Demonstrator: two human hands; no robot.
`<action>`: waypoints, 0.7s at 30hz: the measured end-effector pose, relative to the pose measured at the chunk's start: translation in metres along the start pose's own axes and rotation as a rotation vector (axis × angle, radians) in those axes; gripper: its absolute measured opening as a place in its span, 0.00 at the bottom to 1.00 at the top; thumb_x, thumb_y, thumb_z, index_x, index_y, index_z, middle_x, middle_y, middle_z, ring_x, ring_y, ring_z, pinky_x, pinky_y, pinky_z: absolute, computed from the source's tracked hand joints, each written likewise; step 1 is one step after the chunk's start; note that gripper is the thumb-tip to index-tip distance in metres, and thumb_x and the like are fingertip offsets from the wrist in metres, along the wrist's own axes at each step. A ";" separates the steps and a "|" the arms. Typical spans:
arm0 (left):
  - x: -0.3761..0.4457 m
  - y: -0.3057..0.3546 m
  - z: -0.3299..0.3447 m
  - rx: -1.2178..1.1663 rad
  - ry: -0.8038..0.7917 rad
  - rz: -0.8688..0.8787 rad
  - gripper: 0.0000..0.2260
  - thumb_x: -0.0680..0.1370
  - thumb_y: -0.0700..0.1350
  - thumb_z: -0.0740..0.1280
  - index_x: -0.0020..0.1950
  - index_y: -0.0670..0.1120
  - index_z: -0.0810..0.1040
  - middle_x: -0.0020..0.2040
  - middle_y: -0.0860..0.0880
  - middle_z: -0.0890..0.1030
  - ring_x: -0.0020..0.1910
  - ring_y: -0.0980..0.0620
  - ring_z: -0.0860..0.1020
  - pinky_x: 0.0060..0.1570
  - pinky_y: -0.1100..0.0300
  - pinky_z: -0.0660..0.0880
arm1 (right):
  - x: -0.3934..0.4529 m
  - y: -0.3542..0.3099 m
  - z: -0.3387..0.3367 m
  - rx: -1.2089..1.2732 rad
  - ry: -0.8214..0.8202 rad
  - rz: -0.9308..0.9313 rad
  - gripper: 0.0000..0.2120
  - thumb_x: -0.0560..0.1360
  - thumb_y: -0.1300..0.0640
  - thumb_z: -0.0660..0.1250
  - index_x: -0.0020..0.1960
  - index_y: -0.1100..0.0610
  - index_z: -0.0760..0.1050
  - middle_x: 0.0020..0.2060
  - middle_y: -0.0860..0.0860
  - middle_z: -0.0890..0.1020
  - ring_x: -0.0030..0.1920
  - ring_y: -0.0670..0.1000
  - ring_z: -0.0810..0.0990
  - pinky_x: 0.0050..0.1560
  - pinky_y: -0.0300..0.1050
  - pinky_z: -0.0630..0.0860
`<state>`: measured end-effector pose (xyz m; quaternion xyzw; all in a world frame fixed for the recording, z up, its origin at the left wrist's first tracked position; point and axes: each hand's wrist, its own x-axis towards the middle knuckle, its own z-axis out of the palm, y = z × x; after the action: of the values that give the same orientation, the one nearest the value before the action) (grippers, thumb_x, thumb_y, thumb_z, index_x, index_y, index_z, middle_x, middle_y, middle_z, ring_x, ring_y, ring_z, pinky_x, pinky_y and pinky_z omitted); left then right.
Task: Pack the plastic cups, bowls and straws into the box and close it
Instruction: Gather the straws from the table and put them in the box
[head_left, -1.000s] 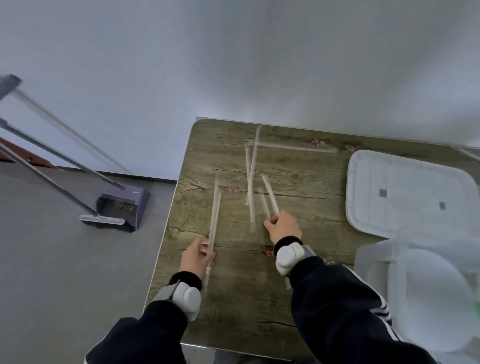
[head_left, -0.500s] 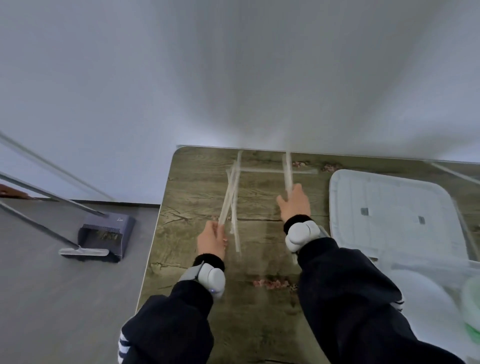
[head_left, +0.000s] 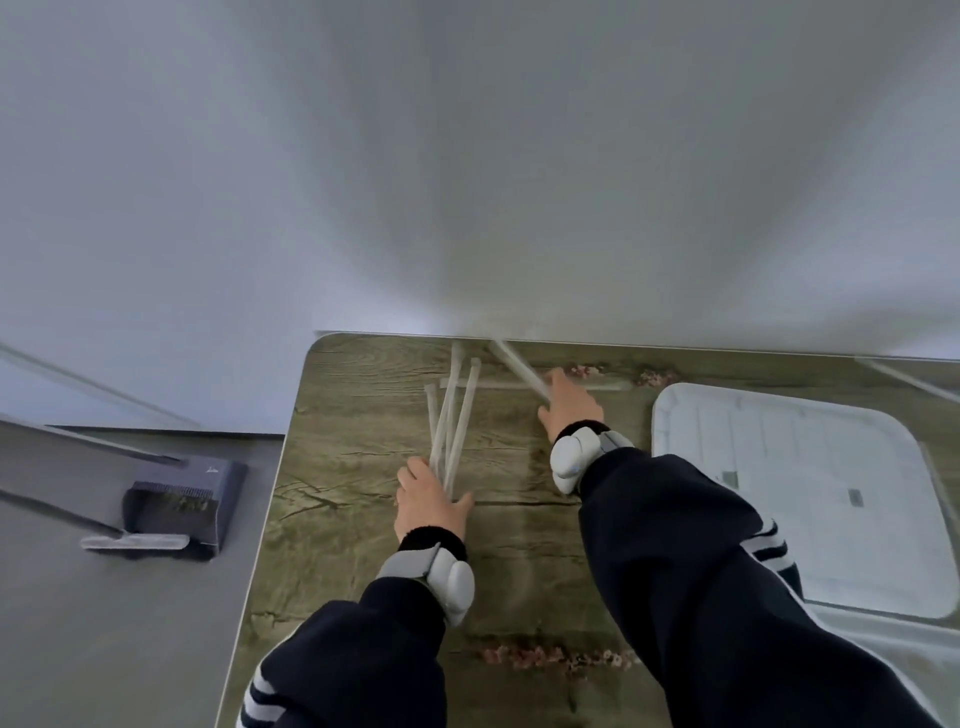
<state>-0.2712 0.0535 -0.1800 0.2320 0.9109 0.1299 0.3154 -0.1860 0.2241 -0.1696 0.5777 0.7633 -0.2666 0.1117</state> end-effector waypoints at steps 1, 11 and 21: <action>0.003 0.001 -0.001 0.018 -0.013 0.000 0.20 0.73 0.49 0.69 0.57 0.42 0.65 0.58 0.43 0.71 0.54 0.43 0.77 0.51 0.52 0.75 | 0.003 0.000 0.003 -0.008 -0.012 0.006 0.16 0.76 0.59 0.63 0.62 0.58 0.64 0.50 0.57 0.81 0.48 0.58 0.81 0.41 0.47 0.73; 0.001 -0.013 -0.004 0.149 -0.008 0.009 0.10 0.78 0.46 0.59 0.55 0.41 0.68 0.56 0.43 0.72 0.56 0.44 0.74 0.47 0.51 0.74 | -0.017 -0.009 0.026 -0.049 -0.155 0.012 0.15 0.75 0.55 0.64 0.59 0.61 0.70 0.49 0.56 0.77 0.49 0.57 0.80 0.41 0.46 0.71; -0.041 -0.051 -0.035 -0.234 -0.116 0.110 0.04 0.80 0.42 0.56 0.53 0.43 0.65 0.41 0.41 0.75 0.35 0.44 0.73 0.36 0.51 0.74 | -0.084 -0.012 -0.006 0.257 -0.062 0.109 0.15 0.78 0.56 0.58 0.61 0.63 0.64 0.55 0.60 0.78 0.50 0.60 0.79 0.43 0.49 0.72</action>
<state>-0.2822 -0.0147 -0.1520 0.2505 0.8557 0.2387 0.3848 -0.1707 0.1558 -0.1212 0.6192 0.6867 -0.3734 0.0746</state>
